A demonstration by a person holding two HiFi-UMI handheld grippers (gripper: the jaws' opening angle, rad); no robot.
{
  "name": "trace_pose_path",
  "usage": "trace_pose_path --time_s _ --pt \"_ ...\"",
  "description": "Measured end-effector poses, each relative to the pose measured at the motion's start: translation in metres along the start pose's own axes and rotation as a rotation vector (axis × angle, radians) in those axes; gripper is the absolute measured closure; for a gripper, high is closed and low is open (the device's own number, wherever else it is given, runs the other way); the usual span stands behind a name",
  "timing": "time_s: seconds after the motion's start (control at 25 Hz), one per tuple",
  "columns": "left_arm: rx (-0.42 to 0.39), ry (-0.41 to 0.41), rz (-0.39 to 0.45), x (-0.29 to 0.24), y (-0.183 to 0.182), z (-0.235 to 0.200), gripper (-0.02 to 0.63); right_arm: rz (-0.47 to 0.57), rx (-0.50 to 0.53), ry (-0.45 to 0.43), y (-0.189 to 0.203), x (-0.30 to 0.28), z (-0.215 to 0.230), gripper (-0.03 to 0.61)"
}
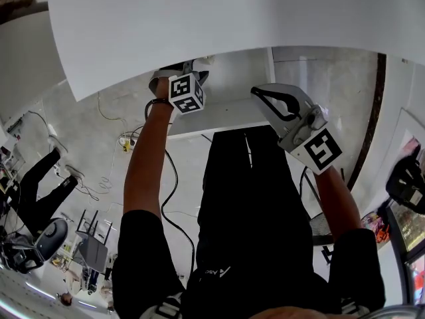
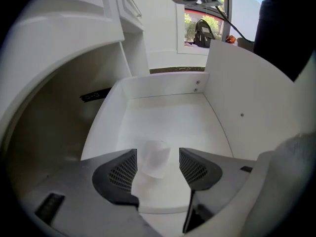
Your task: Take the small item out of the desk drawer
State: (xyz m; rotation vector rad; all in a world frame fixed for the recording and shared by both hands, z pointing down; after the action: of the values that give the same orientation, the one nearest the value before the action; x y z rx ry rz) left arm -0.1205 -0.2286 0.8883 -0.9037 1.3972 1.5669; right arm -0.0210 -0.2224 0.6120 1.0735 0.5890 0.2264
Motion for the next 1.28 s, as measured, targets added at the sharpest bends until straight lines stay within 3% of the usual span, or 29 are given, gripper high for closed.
trace_pose_path --time_s 0.6,0.8,1.0,1.28 --pt "-0.005 0.056 -0.098 -0.049 0.001 0.004 0.355 -0.005 -0.048 0.004 0.016 0.024 0.011 0.577" --pt "0.023 0.055 -0.110 -0.042 -0.003 -0.005 0.425 -0.007 -0.051 0.000 0.019 0.024 0.011 0.577" --pt "0.062 0.054 -0.096 -0.042 -0.005 -0.005 0.433 -0.017 -0.056 -0.002 0.023 0.025 0.011 0.577" --pt "0.222 0.005 0.027 -0.014 -0.021 -0.008 0.436 -0.016 -0.048 -0.004 0.012 0.025 0.010 0.577"
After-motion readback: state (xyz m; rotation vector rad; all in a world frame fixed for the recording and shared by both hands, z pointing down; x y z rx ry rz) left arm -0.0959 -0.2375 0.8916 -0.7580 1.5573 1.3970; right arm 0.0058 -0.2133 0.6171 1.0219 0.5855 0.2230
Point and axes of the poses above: the fingertips, and each gripper's own axes: x backward along the fingers, z to its right, y out of its underside, the point moved 1 cm from there along x, backward along the fingers, and after that the axes turned 2 degrees about -y, right-handed, at the moved point
